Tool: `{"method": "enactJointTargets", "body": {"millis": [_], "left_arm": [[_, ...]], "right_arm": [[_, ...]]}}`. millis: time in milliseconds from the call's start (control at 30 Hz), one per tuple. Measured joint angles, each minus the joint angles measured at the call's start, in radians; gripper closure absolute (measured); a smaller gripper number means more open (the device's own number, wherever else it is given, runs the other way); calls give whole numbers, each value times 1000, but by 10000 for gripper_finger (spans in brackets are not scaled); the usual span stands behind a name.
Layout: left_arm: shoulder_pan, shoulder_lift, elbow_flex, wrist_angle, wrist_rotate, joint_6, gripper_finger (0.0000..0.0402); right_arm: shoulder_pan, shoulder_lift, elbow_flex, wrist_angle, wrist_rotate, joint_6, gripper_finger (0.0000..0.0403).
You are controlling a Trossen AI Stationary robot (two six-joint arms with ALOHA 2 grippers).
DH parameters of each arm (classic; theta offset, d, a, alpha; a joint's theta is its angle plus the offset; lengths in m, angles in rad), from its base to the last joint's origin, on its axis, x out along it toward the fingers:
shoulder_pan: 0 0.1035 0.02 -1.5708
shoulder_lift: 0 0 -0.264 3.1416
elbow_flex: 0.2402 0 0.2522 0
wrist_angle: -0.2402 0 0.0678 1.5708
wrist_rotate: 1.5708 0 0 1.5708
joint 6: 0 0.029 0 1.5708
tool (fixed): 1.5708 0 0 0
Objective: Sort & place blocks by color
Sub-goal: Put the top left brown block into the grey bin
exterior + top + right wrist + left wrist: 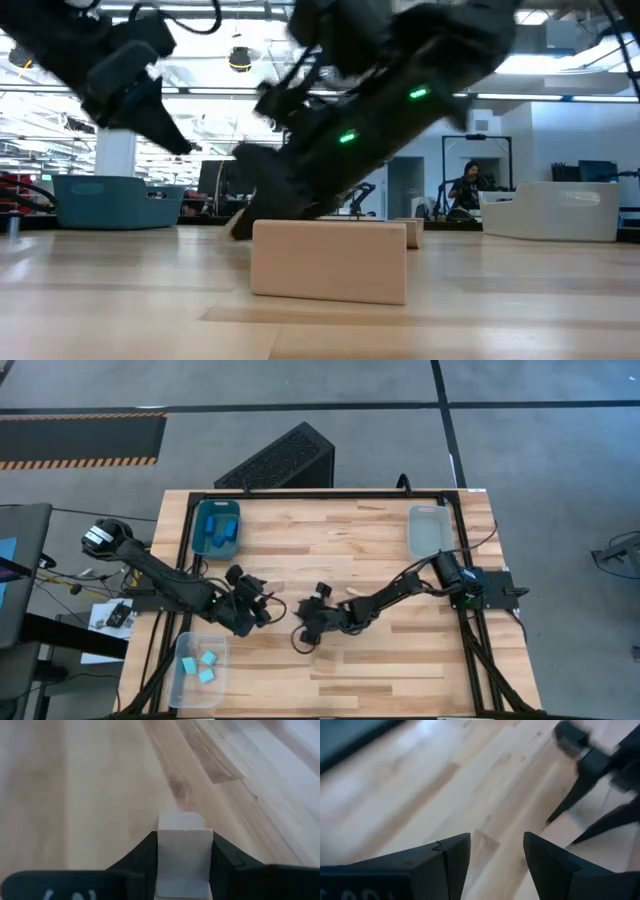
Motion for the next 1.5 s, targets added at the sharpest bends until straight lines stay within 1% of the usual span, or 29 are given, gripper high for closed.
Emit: {"method": "enactJointTargets", "body": {"millis": [67, 167, 233, 333, 400, 467, 533, 667, 733, 833, 967, 1067, 1167, 1300, 1500], "left_arm": [[-8, 0, -52, 88, 6, -33, 228], [-11, 0, -129, 296, 16, -50, 228], [-5, 0, -182, 485, 26, -27, 228], [7, 0, -255, 771, 38, 12, 225], [21, 1, -287, 920, 59, 56, 218], [42, 1, -295, 1014, 93, 79, 207], [80, 1, -296, 1054, 152, 84, 193], [180, 1, -296, 1079, 317, 83, 159], [230, 1, -296, 1077, 391, 104, 143], [302, 1, -296, 1085, 471, 148, 126], [376, 1, -297, 1110, 589, 203, 120], [401, 1, -297, 1147, 634, 250, 122], [412, 1, -297, 1171, 659, 286, 122], [413, 1, -297, 1170, 662, 310, 122], [408, 1, -297, 1169, 649, 290, 122]], "right_arm": [[5, -54, -84, 83, 1, -27, 256], [13, -134, -215, 228, 12, -94, 237], [15, -175, -296, 307, 24, -159, 239], [29, -231, -376, 396, 42, -273, 256], [40, -265, -404, 399, 56, -339, 265], [51, -282, -422, 398, 66, -408, 266], [64, -293, -432, 401, 96, -489, 258], [77, -294, -430, 458, 165, -641, 238], [68, -294, -430, 493, 160, -691, 237], [38, -294, -430, 543, 161, -767, 243], [-7, -294, -430, 574, 141, -825, 249], [-29, -294, -429, 573, 105, -832, 246], [-40, -294, -429, 581, 98, -859, 242], [-34, -294, -423, 590, 99, -888, 244], [-14, -294, -394, 587, 104, -937, 244]]}}
